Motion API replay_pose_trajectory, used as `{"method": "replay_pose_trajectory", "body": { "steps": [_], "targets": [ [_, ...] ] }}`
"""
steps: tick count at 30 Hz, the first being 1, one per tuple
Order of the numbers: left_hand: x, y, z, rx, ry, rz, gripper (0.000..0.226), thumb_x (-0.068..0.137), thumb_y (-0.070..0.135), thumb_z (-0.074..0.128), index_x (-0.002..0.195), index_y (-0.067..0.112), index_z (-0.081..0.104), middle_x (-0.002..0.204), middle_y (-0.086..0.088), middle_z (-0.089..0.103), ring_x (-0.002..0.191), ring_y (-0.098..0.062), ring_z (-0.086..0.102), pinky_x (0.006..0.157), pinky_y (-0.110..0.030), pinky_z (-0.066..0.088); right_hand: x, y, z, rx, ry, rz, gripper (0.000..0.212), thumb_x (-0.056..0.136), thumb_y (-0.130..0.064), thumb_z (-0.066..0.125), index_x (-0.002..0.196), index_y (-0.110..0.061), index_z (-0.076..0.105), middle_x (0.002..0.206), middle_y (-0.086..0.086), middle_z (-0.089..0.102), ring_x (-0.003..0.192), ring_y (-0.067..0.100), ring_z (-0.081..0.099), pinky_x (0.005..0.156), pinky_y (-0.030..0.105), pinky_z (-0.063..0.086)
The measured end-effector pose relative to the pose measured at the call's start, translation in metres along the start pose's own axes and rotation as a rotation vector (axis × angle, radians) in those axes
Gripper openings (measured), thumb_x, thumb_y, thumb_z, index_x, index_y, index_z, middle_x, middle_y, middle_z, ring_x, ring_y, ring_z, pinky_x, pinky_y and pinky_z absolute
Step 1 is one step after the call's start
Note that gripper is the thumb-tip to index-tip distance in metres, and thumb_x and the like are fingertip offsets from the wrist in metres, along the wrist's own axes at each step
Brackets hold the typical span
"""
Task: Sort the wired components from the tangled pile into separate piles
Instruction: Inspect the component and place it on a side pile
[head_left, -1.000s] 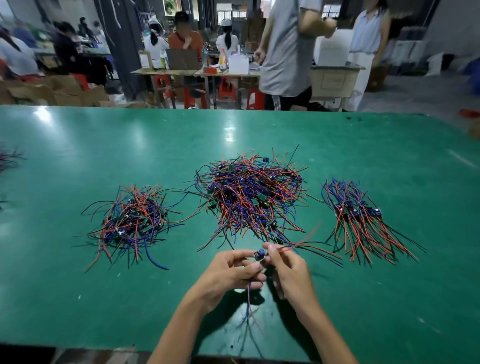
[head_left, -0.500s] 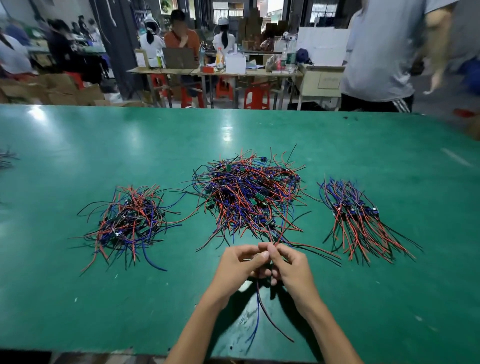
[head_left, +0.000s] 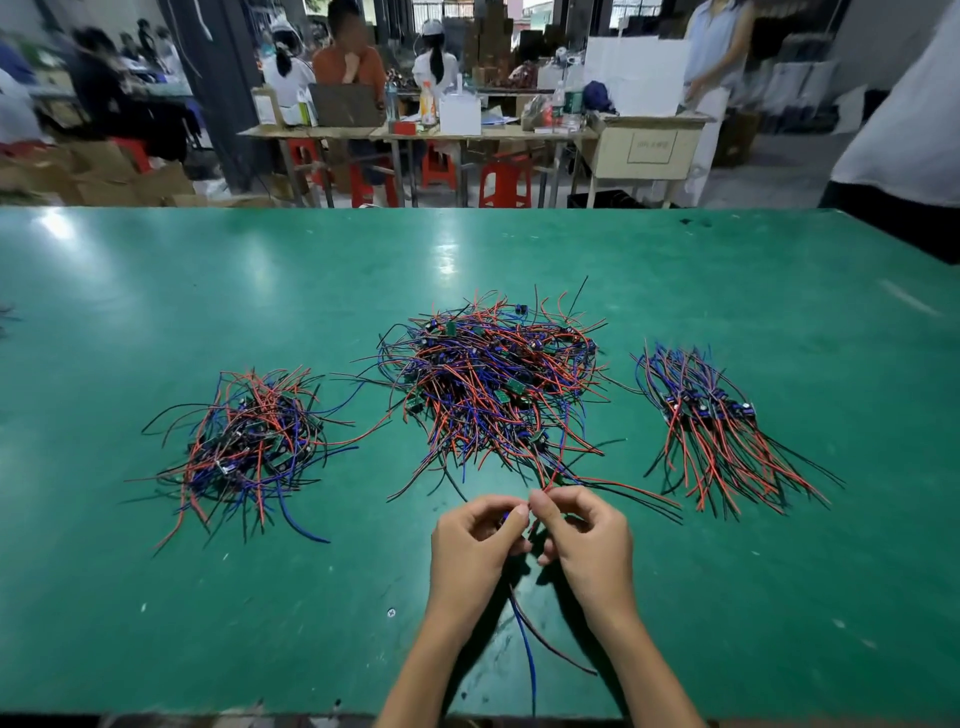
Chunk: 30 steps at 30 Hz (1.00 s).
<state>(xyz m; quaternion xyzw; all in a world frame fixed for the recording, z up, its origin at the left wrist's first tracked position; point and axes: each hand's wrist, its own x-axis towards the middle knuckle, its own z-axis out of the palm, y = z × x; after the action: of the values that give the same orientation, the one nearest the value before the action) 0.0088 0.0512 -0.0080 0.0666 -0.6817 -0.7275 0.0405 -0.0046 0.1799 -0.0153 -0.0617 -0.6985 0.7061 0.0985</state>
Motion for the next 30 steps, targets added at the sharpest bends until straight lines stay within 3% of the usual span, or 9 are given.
{"method": "replay_pose_trajectory", "body": {
  "steps": [5,12,16,20,25,30],
  "targets": [
    [-0.001,0.0,0.001,0.002,-0.018,0.03,0.004,0.088,0.02,0.078,0.084,0.022,0.079,0.076,-0.004,0.076,0.059,-0.017,0.07,0.059,-0.024,0.054,0.001,0.003,-0.003,0.071,-0.038,-0.014,0.004,0.088,-0.017,0.078,0.085,-0.014,0.079,0.073,-0.002,0.071,0.056,0.007,0.055,0.048,0.024,0.049],
    [-0.003,-0.001,0.0,0.006,-0.073,0.064,0.011,0.092,0.017,0.073,0.089,0.024,0.081,0.08,-0.002,0.077,0.066,-0.01,0.067,0.061,-0.023,0.055,-0.002,0.003,-0.001,0.072,-0.027,-0.005,0.007,0.088,-0.021,0.078,0.085,-0.025,0.082,0.085,-0.001,0.077,0.065,0.005,0.062,0.051,0.022,0.048],
    [-0.004,-0.003,-0.001,0.051,-0.073,0.093,0.014,0.092,0.018,0.072,0.09,0.028,0.081,0.079,-0.001,0.077,0.066,-0.007,0.067,0.061,-0.02,0.053,-0.005,0.001,-0.001,-0.024,-0.121,-0.045,0.015,0.097,-0.017,0.069,0.093,-0.024,0.082,0.092,-0.005,0.076,0.072,0.002,0.065,0.064,0.017,0.049],
    [-0.002,-0.005,-0.001,0.085,-0.066,0.095,0.013,0.093,0.018,0.071,0.09,0.027,0.079,0.079,0.0,0.076,0.069,-0.007,0.068,0.065,-0.026,0.058,-0.007,-0.001,0.002,-0.096,-0.192,-0.059,0.021,0.102,-0.014,0.059,0.098,-0.023,0.078,0.097,-0.005,0.077,0.09,0.013,0.073,0.08,0.027,0.057],
    [0.0,-0.002,0.001,0.14,-0.033,0.148,0.009,0.093,0.015,0.071,0.087,0.018,0.078,0.079,-0.001,0.076,0.071,-0.011,0.065,0.072,-0.038,0.056,-0.006,-0.006,0.012,-0.092,-0.093,-0.113,0.024,0.1,-0.015,0.057,0.09,-0.027,0.076,0.091,-0.013,0.076,0.086,0.001,0.069,0.071,0.008,0.048],
    [0.002,0.0,-0.001,0.114,-0.014,0.15,0.01,0.092,0.014,0.072,0.083,0.014,0.076,0.079,-0.006,0.075,0.071,-0.012,0.063,0.071,-0.037,0.054,0.007,-0.013,0.027,-0.071,0.031,-0.079,0.029,0.102,-0.015,0.055,0.084,-0.029,0.074,0.087,-0.016,0.074,0.086,0.001,0.068,0.071,0.011,0.046]
  ]
}}
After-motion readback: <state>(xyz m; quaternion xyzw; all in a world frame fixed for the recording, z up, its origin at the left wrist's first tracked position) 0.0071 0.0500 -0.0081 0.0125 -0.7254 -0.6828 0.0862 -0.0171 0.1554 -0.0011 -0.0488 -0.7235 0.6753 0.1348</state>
